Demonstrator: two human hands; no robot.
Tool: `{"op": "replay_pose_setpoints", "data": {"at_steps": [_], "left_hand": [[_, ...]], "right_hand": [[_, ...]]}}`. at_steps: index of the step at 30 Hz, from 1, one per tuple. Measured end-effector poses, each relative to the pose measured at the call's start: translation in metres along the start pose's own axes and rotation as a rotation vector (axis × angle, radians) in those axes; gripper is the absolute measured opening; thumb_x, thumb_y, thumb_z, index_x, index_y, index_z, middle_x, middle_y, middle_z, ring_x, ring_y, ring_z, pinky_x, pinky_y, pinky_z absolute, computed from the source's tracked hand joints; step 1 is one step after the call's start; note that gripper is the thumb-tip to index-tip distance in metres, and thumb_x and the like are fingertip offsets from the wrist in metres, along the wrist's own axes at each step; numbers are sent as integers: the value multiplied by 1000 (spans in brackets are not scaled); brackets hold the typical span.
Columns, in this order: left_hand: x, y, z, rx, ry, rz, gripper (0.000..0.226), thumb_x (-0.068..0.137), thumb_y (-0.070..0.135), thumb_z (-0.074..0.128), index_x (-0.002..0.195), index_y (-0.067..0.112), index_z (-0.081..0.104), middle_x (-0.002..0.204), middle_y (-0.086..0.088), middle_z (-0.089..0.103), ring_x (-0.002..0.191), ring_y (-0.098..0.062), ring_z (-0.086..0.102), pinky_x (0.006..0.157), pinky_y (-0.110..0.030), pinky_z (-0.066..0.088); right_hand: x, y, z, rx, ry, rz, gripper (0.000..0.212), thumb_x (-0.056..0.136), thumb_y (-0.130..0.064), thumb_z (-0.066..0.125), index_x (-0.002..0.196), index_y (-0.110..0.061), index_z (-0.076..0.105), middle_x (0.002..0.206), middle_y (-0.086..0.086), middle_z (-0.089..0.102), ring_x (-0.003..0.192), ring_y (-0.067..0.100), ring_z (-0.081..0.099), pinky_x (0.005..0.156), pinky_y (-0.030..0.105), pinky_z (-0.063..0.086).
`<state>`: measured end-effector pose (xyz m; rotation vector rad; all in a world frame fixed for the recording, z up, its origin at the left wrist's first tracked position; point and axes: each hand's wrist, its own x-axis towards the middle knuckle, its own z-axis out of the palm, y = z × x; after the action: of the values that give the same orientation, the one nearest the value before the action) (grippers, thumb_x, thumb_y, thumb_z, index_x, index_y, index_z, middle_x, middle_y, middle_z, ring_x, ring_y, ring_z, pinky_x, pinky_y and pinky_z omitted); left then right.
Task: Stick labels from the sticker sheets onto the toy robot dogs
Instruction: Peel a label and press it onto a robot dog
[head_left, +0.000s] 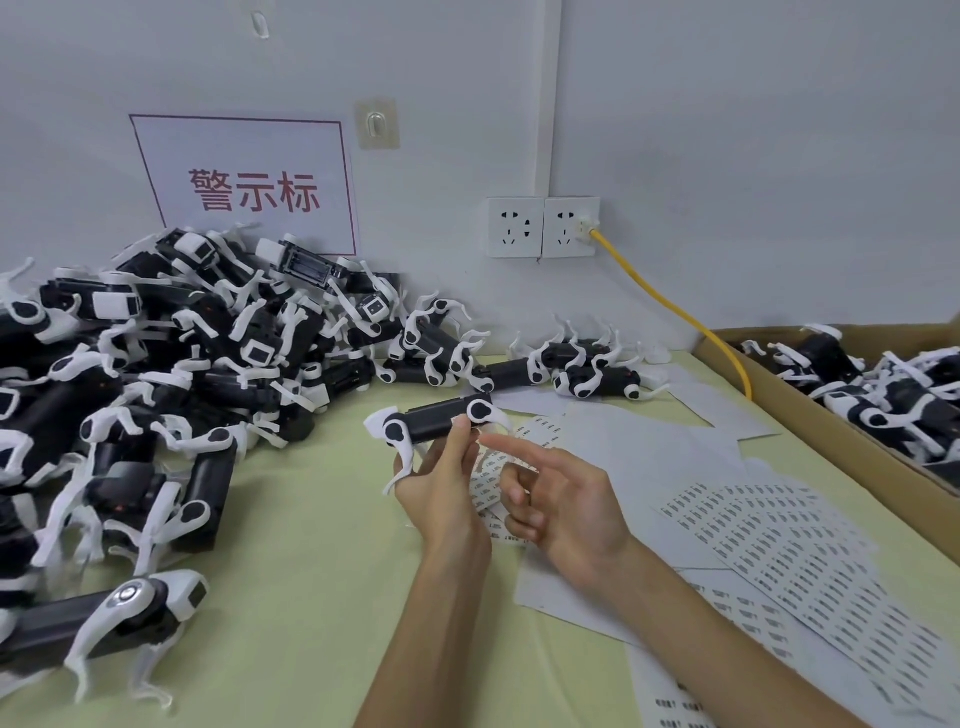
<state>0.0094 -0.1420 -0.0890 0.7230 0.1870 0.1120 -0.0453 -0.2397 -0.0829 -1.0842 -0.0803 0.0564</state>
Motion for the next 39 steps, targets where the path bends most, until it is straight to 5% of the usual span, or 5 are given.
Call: {"op": "replay_pose_setpoints", "data": {"at_steps": [6,13,21,29,39], "left_hand": [[5,-1,0,27,120,-7,52,90,26,78,132,9,52,81,0,79,79,-14,77,83,-36,59],[-1,1,1,37,67,26,66,92,31,77,144,0,51,89,-1,81,82,-12,78,65,-17,55],[-13,3,6,19,-68,85,31,96,30,72,119,12,62,99,-10,80,85,-26,79,68,-22,59],[-16,-2,7,135,-223,65,36,101,29,65,129,6,64,107,-19,76,85,-25,78,71,-23,59],[-15,-3,3,183,-287,27,42,95,20,73,136,20,62,94,-16,75,82,-25,73,76,-25,59]], "right_hand": [[-1,-4,1,30,22,-27,40,83,-30,54,106,-6,77,61,1,36,51,13,17,49,28,17],[0,-17,-10,64,253,-136,34,80,-28,58,98,-4,73,60,1,34,48,12,19,46,26,17],[2,-18,-15,-47,354,-114,24,86,-24,59,98,-8,72,63,0,42,47,11,25,45,23,21],[2,-14,-8,-267,296,-192,42,88,-52,64,123,-30,71,117,-1,72,102,13,63,90,36,45],[1,-14,-2,-334,253,-244,37,86,-40,67,120,-26,70,118,2,74,107,18,70,77,21,53]]}}
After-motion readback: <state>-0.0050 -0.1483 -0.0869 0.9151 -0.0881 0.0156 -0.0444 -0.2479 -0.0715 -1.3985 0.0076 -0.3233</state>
